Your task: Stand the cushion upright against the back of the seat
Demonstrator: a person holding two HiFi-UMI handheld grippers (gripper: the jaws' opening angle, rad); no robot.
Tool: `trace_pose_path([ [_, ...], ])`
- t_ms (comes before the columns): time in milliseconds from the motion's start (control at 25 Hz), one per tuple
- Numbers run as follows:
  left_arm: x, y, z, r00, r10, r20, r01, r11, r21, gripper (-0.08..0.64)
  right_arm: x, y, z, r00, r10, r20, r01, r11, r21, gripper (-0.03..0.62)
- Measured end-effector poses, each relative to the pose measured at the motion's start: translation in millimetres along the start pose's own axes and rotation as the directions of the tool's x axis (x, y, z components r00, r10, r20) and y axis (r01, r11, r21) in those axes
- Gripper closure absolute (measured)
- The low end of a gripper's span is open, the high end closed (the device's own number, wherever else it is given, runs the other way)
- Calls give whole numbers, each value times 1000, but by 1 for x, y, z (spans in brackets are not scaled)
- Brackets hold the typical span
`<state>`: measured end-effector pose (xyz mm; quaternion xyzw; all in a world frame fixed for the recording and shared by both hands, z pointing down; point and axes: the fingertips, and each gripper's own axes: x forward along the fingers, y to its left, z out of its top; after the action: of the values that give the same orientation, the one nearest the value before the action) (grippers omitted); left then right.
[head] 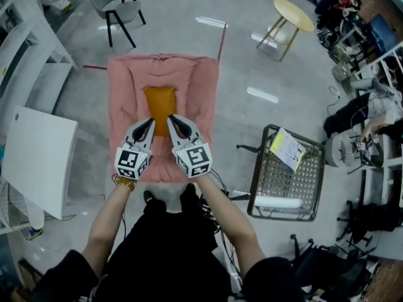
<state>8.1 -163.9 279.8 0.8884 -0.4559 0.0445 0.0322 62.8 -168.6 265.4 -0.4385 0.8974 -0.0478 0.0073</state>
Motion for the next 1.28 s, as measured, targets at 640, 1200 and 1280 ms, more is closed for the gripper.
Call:
trace_pose_path([
  [640,-60,-27,13,997,-48,55,48,999,-4,548,-40,68,12,998,45,33,-42,994,-97,571],
  [1200,-89,-32,-2,997,9,71,-11,999,39,548,-57,92,-13,999,38,-18,-40,994,-100,577],
  [1280,-91,-32,-7,998,9,65,-11,999,36,548,-58,94,-17,999,35,-24,-37,995,-97,577],
])
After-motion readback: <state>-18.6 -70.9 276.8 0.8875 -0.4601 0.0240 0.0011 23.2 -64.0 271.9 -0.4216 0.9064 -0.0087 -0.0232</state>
